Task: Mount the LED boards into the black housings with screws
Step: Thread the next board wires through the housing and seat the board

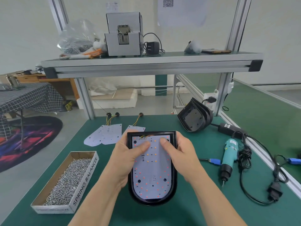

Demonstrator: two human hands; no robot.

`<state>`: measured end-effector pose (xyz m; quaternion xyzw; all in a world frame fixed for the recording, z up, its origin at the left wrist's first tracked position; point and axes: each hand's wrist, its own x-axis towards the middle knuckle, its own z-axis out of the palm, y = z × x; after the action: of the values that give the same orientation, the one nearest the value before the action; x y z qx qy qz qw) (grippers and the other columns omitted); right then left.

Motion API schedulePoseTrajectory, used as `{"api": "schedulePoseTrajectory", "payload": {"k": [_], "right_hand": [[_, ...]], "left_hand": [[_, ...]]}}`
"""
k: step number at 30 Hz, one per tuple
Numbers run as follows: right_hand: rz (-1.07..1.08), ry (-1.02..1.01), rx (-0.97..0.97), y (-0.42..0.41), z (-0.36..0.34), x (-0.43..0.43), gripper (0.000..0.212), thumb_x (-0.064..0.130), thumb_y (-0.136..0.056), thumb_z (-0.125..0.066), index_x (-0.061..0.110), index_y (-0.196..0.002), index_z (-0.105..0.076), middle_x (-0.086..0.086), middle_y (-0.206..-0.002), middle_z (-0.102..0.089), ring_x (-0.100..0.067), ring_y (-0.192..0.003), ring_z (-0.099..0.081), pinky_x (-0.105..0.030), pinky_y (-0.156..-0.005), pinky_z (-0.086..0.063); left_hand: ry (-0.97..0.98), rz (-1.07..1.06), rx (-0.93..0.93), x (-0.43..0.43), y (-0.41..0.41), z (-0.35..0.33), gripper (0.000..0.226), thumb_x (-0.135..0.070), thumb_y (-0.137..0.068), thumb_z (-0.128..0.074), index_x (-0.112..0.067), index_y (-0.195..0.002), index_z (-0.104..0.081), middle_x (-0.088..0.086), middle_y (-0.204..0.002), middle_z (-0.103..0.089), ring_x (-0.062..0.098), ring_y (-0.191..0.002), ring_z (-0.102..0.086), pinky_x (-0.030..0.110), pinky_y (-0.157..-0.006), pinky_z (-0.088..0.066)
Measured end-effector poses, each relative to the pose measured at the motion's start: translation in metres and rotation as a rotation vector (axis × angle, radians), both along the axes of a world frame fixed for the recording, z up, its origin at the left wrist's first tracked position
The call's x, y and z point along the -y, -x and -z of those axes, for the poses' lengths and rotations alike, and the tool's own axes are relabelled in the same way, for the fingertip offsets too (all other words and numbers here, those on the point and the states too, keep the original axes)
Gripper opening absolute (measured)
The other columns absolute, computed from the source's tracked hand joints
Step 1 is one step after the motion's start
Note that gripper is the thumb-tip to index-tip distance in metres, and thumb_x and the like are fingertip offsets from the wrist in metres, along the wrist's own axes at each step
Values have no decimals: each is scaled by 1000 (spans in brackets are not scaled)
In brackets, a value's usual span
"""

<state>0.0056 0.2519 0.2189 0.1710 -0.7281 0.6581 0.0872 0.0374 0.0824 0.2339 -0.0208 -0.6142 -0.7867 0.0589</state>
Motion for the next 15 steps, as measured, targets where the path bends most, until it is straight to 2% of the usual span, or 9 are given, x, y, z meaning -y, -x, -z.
{"api": "schedulePoseTrajectory", "payload": {"k": [3,5,6,8,10,11,13,14,15], "right_hand": [[-132,-78,-68,0,3,-12,14,42,-90,-62,28,-96,-63,-2,-82,-62,-26,-76,-54,-35,-75,-50],[-321,48,5,4,4,-23,28,46,-94,-56,25,-109,-65,2,-96,-60,-13,-87,-52,-24,-80,-46],[-398,205,99,6,4,-28,34,45,-96,-54,21,-117,-65,1,-108,-62,-14,-97,-54,-26,-82,-48],[-403,300,165,13,9,-36,35,17,-97,-50,24,-128,-64,-1,-126,-62,-17,-99,-55,-29,-74,-49],[-337,-5,68,14,13,-30,75,-14,-87,-42,40,-137,-56,7,-131,-61,-11,-87,-57,-25,-65,-46],[-350,-174,23,12,13,-23,82,-18,-84,-42,41,-140,-53,11,-134,-59,-7,-87,-58,-22,-67,-48],[-413,-337,-60,12,15,-11,65,-14,-87,-48,30,-134,-59,13,-148,-50,-5,-113,-60,-27,-88,-52],[-415,-328,-64,13,14,-7,51,-12,-90,-51,24,-124,-63,11,-147,-53,-10,-119,-60,-37,-96,-53],[-399,-286,-29,13,13,-6,39,-11,-93,-52,20,-113,-65,8,-139,-61,-15,-111,-65,-46,-93,-54]], "left_hand": [[84,56,-34,10,1,-2,31,-7,-70,-83,-26,-89,-68,5,-87,-71,21,-78,-67,31,-72,-52],[103,144,-66,22,3,-4,22,-9,-75,-75,-22,-90,-66,3,-86,-62,19,-82,-55,31,-75,-40],[84,193,-76,27,4,-3,20,-7,-77,-72,-20,-91,-65,4,-87,-59,19,-84,-50,31,-74,-36],[32,268,-78,34,7,-1,22,1,-75,-68,-16,-89,-66,9,-90,-58,23,-86,-49,34,-73,-34],[24,329,-95,34,9,2,27,7,-69,-63,-15,-83,-68,11,-89,-62,25,-85,-56,36,-74,-39],[30,366,-105,33,10,2,30,9,-66,-61,-16,-80,-70,10,-88,-65,24,-83,-60,34,-74,-43],[14,459,-98,31,12,6,32,10,-65,-57,-15,-79,-71,10,-92,-69,24,-85,-66,32,-74,-50],[0,500,-86,32,13,9,32,10,-66,-57,-14,-79,-72,12,-95,-70,26,-87,-67,33,-74,-51],[-13,521,-78,34,14,11,31,10,-66,-56,-14,-80,-72,14,-98,-71,27,-88,-67,33,-73,-53]]}}
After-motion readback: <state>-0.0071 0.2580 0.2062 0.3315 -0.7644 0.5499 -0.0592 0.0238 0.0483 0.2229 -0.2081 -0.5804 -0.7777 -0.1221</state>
